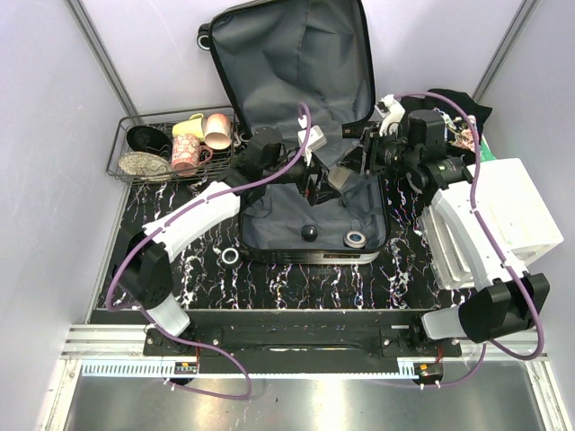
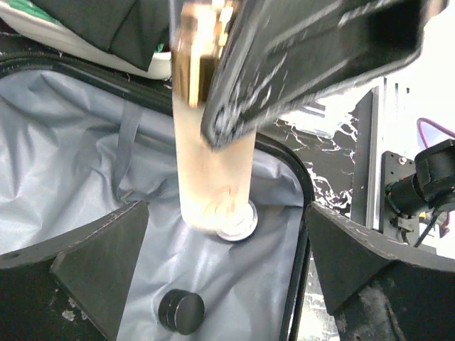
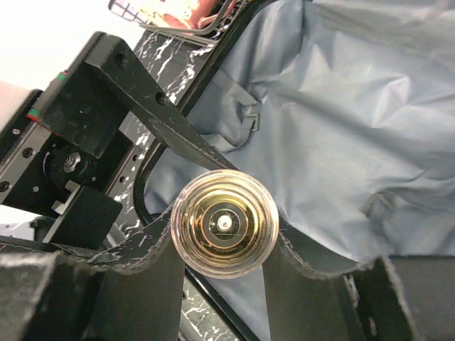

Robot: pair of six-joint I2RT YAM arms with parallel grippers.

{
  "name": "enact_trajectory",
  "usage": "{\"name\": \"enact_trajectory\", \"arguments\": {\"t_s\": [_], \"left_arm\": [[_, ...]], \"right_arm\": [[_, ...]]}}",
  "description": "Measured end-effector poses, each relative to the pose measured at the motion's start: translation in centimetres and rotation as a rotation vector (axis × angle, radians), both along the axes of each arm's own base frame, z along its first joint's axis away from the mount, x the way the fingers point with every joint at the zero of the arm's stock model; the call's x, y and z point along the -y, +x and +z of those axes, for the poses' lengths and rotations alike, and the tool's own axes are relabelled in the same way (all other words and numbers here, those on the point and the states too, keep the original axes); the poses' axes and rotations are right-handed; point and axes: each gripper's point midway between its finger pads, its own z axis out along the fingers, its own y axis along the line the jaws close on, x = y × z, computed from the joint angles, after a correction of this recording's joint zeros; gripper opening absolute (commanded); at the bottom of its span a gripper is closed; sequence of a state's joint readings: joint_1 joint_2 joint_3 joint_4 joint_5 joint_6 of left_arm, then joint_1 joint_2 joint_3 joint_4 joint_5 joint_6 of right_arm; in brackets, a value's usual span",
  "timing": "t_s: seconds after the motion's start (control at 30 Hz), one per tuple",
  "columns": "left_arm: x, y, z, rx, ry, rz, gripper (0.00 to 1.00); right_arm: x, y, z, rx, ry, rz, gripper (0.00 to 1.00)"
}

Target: Open, take out, and arrange the luggage

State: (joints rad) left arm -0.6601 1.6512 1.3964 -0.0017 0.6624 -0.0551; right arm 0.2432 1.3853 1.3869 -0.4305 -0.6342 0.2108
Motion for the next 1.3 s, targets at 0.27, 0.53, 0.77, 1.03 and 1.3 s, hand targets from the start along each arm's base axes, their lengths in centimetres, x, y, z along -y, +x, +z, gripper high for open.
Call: {"name": "enact_trajectory", "arguments": {"t_s": [0.27, 0.53, 0.77, 1.03, 1.3], "left_arm": [[-2.6, 0.0, -0.1, 0.043, 0.067, 0.066, 0.99], [-4.1, 1.0, -1.4, 0.047, 0.154, 0.124, 0.99], [-1.9, 2.2, -1.1, 0.016, 0.175, 0.038, 0.99], [-0.6, 2.4, -1.2, -0.031, 0.173, -0.024, 0.99], [0.0, 3.0, -1.2, -0.055, 0.177, -0.027, 0.99]], "right_arm": [[5.7, -1.6, 5.1, 0.187, -0.183, -0.174, 0.00], [20.7, -5.0, 9.2, 0.305, -0.435, -0.690, 0.00], [31.1, -9.9, 8.5, 0.240, -0.604, -1.134, 0.00], [37.2, -12.8, 6.3, 0.145, -0.683, -1.400, 0.00], [41.3, -12.5, 5.9, 0.105, -0.615, -1.565, 0.00]]}}
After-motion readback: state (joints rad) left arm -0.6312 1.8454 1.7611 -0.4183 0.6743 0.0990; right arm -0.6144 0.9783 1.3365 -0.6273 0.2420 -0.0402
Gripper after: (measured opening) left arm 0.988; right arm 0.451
